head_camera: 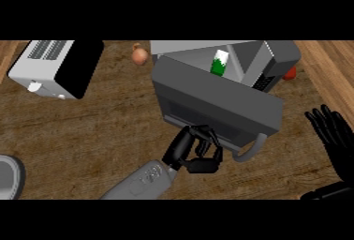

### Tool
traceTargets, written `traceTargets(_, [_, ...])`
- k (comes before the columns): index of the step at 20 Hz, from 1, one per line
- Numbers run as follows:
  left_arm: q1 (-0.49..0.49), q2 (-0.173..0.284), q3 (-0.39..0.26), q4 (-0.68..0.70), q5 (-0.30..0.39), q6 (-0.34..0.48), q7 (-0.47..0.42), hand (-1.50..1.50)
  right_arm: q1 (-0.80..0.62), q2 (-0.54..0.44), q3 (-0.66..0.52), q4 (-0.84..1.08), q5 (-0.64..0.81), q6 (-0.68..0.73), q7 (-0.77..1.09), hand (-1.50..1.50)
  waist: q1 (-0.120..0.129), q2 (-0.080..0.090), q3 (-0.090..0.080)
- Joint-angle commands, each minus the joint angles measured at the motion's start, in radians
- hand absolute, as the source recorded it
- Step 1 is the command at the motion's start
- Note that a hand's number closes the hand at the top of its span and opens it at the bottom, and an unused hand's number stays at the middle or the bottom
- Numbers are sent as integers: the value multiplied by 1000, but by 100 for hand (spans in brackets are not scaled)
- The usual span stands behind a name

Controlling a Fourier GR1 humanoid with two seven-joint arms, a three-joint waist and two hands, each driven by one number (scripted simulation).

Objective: Pick up the milk, place it into the microwave and close the microwave

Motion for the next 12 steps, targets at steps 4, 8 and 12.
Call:
traceTargets(4, [-92,-7,14,-15,136,139,-39,150,-34,-65,5,-68,-40,70,37,-150,-43,12,0])
traceTargets(8, [-127,-8,50,2,214,217,-52,150,-49,-96,-8,-112,-63,72,73,-150,-60,14,-1])
traceTargets(12, [-186,-8,63,48,270,263,-38,-150,-80,-100,-32,-119,-95,52,96,-150,-78,24,1])
